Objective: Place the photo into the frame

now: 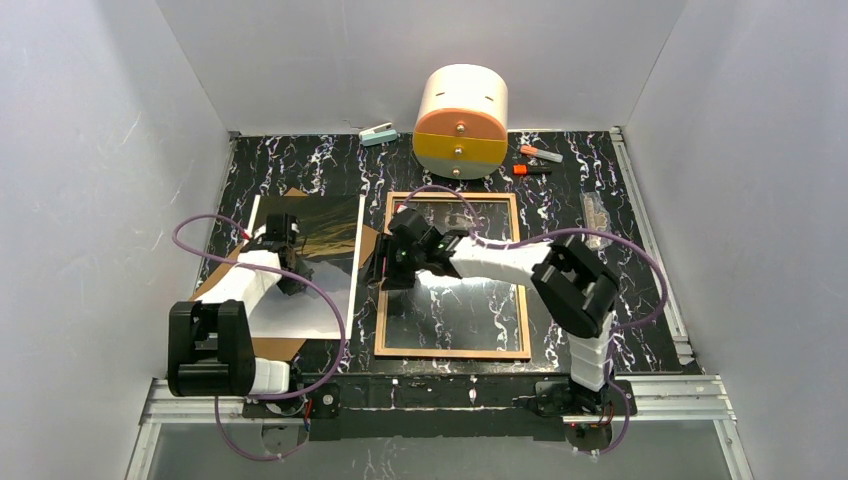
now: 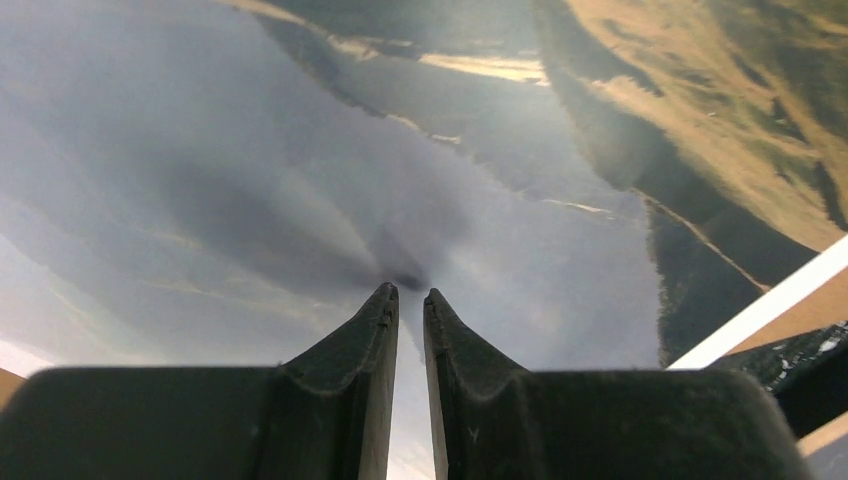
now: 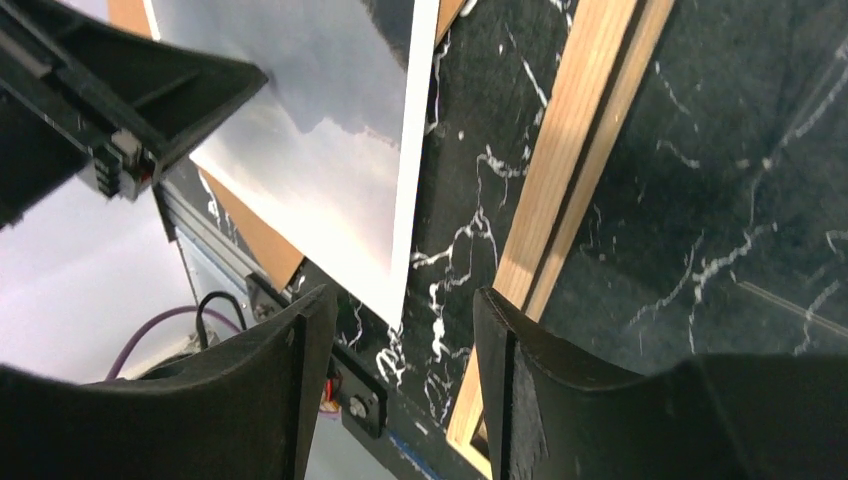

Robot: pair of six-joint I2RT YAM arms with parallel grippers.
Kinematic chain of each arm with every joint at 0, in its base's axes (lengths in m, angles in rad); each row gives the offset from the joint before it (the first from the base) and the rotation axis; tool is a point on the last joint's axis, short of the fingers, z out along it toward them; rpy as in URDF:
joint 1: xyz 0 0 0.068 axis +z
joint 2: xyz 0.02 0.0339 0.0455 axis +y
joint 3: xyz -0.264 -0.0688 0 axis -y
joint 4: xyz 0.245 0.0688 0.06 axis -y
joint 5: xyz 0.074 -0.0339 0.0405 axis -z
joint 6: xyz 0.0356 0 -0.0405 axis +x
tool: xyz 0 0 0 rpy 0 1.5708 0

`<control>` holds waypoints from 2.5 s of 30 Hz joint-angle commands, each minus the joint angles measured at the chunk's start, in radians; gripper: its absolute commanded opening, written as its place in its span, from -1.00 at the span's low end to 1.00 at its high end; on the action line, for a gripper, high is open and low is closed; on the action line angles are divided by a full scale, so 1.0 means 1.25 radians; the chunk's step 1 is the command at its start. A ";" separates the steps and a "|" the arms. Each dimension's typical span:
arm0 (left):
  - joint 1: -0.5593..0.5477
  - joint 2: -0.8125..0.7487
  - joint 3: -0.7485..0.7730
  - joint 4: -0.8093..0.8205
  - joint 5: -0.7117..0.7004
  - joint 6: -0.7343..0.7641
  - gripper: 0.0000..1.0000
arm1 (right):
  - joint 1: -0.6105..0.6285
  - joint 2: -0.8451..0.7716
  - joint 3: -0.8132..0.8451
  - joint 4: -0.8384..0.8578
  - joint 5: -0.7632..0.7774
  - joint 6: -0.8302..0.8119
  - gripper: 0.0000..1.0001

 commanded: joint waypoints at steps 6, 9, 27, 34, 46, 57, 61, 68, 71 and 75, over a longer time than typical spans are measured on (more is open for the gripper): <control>0.003 -0.019 -0.045 0.015 -0.058 -0.077 -0.73 | 0.031 0.137 0.169 -0.118 0.070 0.016 0.22; 0.003 -0.035 -0.056 0.024 -0.079 -0.085 -0.73 | 0.035 0.159 0.185 -0.150 0.096 0.024 0.26; 0.003 0.048 -0.109 0.060 -0.036 -0.095 -0.72 | 0.037 0.270 0.221 -0.096 -0.059 0.037 0.46; 0.003 0.054 -0.118 0.059 -0.034 -0.104 -0.75 | 0.038 0.282 0.187 0.023 -0.130 0.079 0.49; 0.003 0.037 -0.143 0.058 -0.058 -0.126 -0.78 | 0.036 0.218 0.043 0.344 -0.158 0.164 0.50; 0.003 0.031 -0.138 0.055 -0.050 -0.123 -0.79 | 0.034 0.232 0.055 0.458 -0.165 0.147 0.13; 0.003 0.008 -0.123 0.041 -0.030 -0.114 -0.81 | 0.034 0.254 0.058 0.440 -0.173 0.151 -0.18; 0.003 -0.028 -0.097 0.007 -0.037 -0.100 -0.83 | 0.035 0.284 0.086 0.430 -0.178 0.154 -0.81; 0.003 -0.050 -0.073 -0.021 -0.041 -0.089 -0.83 | 0.034 0.269 0.087 0.424 -0.166 0.148 -0.97; 0.003 -0.098 -0.014 -0.076 -0.044 -0.064 -0.73 | 0.034 0.224 0.075 0.422 -0.144 0.125 -0.97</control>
